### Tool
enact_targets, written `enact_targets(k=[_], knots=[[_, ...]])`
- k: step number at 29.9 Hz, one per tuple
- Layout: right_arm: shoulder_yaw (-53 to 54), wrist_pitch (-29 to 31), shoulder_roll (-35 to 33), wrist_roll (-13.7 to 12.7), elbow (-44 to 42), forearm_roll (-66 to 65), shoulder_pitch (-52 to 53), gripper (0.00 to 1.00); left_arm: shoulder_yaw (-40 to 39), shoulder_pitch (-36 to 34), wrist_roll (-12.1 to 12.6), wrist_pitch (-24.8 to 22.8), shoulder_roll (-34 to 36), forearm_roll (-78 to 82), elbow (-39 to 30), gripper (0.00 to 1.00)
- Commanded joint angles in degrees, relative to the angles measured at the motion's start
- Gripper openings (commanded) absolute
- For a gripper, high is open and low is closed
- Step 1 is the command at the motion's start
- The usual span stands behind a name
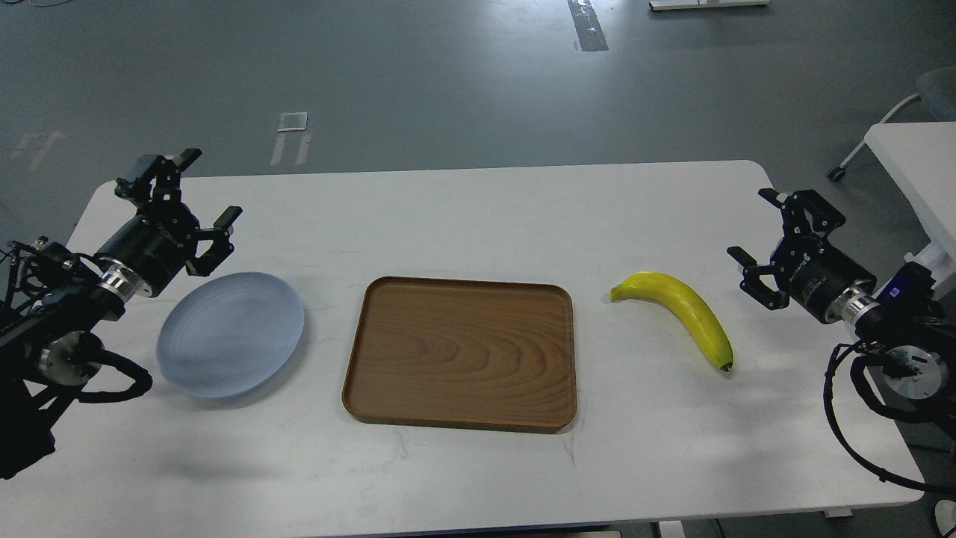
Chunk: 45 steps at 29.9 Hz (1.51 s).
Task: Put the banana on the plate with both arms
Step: 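Move the left gripper down toward the rim of the light blue plate, then grasp the plate rim with the left gripper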
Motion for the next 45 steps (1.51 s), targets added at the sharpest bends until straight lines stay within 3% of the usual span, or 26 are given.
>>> enact_targets(k=[1,6,8,16,19,20,22,25,35,45], knots=[[0.0,0.0,0.3,0.0,-0.2,-0.1,0.1,1.0,0.0,-2.9,0.0,0.0,1.7,2.3,0.4,1.0],[-0.1,0.0,0.5,0.0,-0.3,-0.1,0.1,1.0,0.1,-8.5,0.0,0.0,7.2,16.8,-3.3,1.0],[-0.1,0.0,0.4,0.0,-0.2,-0.1,0.2,1.0,0.0,-10.0,0.0,0.0,11.1,28.3,-8.2,1.0],[-0.2,0.0,0.4,0.0,-0.2,-0.1,0.6,1.0,0.4,-9.2,0.0,0.0,20.6,58.4,-23.8,1.0],[-0.3,0.0,0.5,0.0,-0.1,-0.2,0.7,1.0,2.1,-7.9,0.0,0.0,21.4,70.2,-25.6,1.0],[-0.2,0.0,0.5,0.0,-0.1,-0.2,0.7,1.0,2.7,-7.7,0.0,0.8,21.6,72.8,-25.7,1.0],[-0.3,0.0,0.5,0.0,-0.1,-0.2,0.7,1.0,6.8,-7.6,0.0,8.3,21.8,82.4,-25.6,1.0],[-0.3,0.0,0.5,0.0,-0.2,-0.2,0.7,1.0,11.2,-7.6,0.0,13.3,21.8,88.0,-23.7,1.0],[-0.2,0.0,0.7,0.0,-0.1,-0.2,0.7,1.0,20.4,-4.5,0.0,18.8,17.1,85.4,-7.8,1.0],[-0.3,0.0,0.7,0.0,-0.1,-0.2,0.7,1.0,21.2,-1.1,0.0,18.9,15.4,78.4,-6.4,0.95]])
